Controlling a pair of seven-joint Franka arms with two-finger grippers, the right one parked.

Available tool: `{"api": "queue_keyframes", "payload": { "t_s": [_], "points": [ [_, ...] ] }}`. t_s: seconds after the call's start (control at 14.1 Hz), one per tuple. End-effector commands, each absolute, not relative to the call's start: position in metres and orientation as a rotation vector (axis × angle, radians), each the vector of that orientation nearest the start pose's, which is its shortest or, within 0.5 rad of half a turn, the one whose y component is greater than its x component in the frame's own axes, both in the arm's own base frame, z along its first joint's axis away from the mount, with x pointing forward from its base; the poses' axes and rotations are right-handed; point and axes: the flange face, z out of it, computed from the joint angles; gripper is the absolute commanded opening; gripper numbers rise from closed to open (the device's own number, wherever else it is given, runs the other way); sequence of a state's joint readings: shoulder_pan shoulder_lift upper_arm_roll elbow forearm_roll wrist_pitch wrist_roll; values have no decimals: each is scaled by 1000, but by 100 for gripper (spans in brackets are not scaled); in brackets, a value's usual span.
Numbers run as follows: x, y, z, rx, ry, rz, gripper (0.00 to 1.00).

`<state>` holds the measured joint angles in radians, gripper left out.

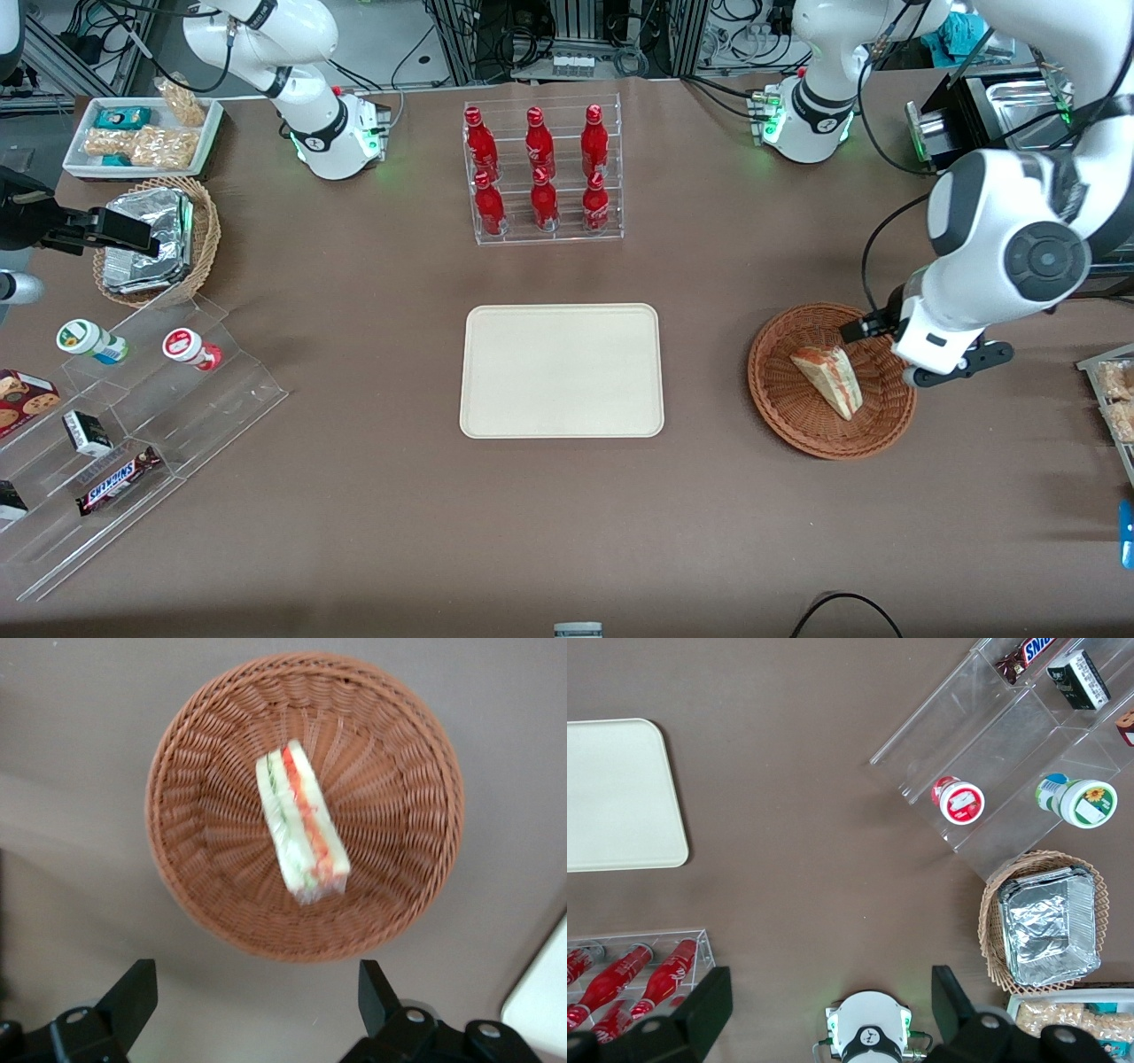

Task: Place sandwich from basket to tray
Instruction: 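Move the left gripper down over the wrapped sandwich in the wicker basket, then close the left gripper on the sandwich and lift it from the basket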

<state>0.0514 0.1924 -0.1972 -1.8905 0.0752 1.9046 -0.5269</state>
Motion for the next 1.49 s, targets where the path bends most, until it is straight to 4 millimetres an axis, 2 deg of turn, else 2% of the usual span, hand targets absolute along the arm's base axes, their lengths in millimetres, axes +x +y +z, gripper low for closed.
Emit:
{"api": "queue_keyframes", "payload": {
  "t_s": [0.0,0.28,0.57,0.78,1.42],
  "points": [
    [582,-75,357,-2968,-719,209,100],
    [593,-82,327,-2940,-891,170,100],
    [598,-83,303,-2950,-912,162,100],
    [601,-85,290,-2932,-999,144,100],
    [597,-80,248,-2902,-1003,242,100]
  ]
}}
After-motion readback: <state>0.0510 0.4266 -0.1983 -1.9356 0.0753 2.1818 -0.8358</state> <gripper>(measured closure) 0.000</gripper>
